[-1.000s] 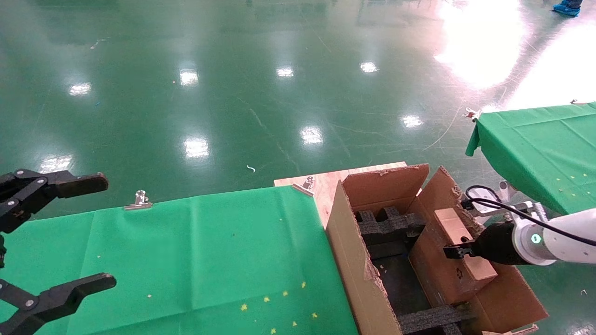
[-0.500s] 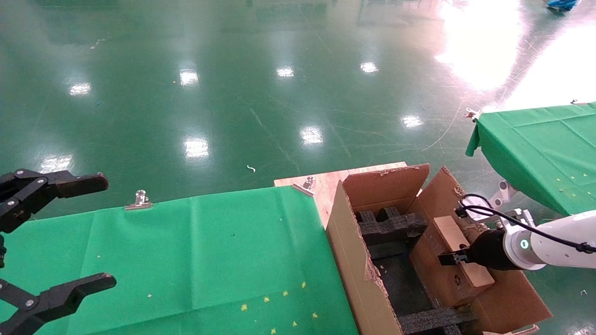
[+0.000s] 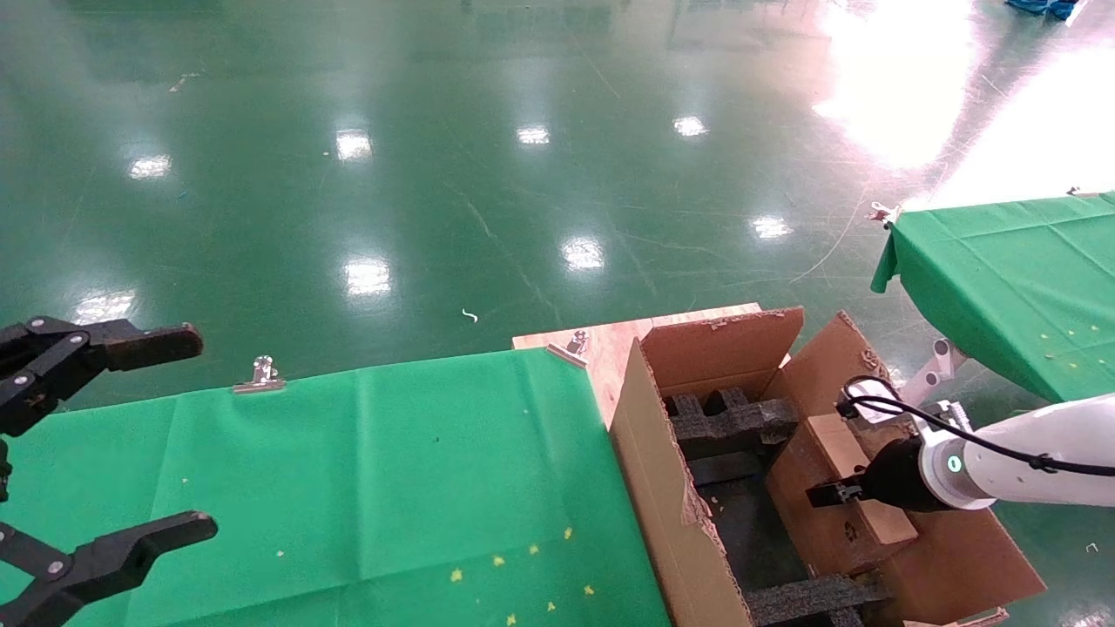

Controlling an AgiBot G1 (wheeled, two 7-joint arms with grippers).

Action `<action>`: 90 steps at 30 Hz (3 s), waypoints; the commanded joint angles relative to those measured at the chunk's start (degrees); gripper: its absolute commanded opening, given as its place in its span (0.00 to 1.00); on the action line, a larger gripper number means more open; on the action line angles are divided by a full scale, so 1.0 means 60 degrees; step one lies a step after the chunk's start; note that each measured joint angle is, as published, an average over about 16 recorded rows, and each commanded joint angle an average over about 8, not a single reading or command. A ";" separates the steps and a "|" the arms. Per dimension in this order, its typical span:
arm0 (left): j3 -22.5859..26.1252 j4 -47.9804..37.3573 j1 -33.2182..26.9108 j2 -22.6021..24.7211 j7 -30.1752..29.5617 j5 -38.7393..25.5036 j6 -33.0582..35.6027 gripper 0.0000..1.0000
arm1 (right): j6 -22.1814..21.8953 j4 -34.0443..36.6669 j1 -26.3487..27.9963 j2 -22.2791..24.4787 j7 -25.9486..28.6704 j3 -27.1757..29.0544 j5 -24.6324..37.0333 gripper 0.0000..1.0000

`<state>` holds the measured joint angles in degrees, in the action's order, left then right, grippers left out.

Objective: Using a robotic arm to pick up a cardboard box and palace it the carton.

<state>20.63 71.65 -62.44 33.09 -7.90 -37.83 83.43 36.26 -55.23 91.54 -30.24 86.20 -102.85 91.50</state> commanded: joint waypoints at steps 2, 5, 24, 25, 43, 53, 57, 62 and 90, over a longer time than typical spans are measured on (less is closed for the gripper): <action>0.0000 0.0000 0.0000 0.0000 0.0000 0.0000 0.0000 1.00 | 0.0011 0.0187 -0.0098 -0.0132 -0.0164 0.0005 -0.0133 0.00; 0.0000 0.0000 0.0000 0.0000 0.0000 0.0000 0.0000 1.00 | 0.0033 0.0297 -0.0155 -0.0201 -0.0301 0.0021 -0.0245 0.00; -0.0001 -0.0003 0.0002 -0.0001 0.0001 0.0001 -0.0003 1.00 | 0.0075 0.0536 -0.0207 -0.0319 -0.0598 0.0086 -0.0471 1.00; -0.0001 -0.0003 0.0002 -0.0001 0.0001 0.0001 -0.0003 1.00 | 0.0075 0.0527 -0.0204 -0.0314 -0.0591 0.0084 -0.0464 1.00; 0.0000 -0.0004 0.0002 -0.0001 0.0001 0.0001 -0.0003 1.00 | 0.0101 0.0485 0.0040 -0.0230 -0.0529 0.0159 -0.0408 1.00; 0.0000 -0.0004 0.0001 -0.0001 0.0001 0.0001 -0.0003 1.00 | 0.0110 0.0299 0.0647 -0.0110 -0.0507 0.0389 -0.0339 1.00; 0.0001 -0.0004 0.0001 -0.0001 0.0002 0.0001 -0.0003 1.00 | 0.0102 0.0060 0.1203 -0.0090 -0.0548 0.0646 -0.0355 1.00; 0.0001 -0.0004 0.0001 -0.0001 0.0002 0.0001 -0.0003 1.00 | 0.0215 -0.0556 0.2024 -0.0058 -0.0665 0.1084 -0.0592 1.00; 0.0001 -0.0007 0.0003 -0.0003 0.0003 0.0005 -0.0006 1.00 | 0.1779 -0.3678 0.2936 0.0922 -0.3422 0.3354 -0.5077 1.00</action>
<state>20.64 71.61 -62.43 33.06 -7.88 -37.80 83.40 47.77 -77.40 108.44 -24.79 64.54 -81.42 60.31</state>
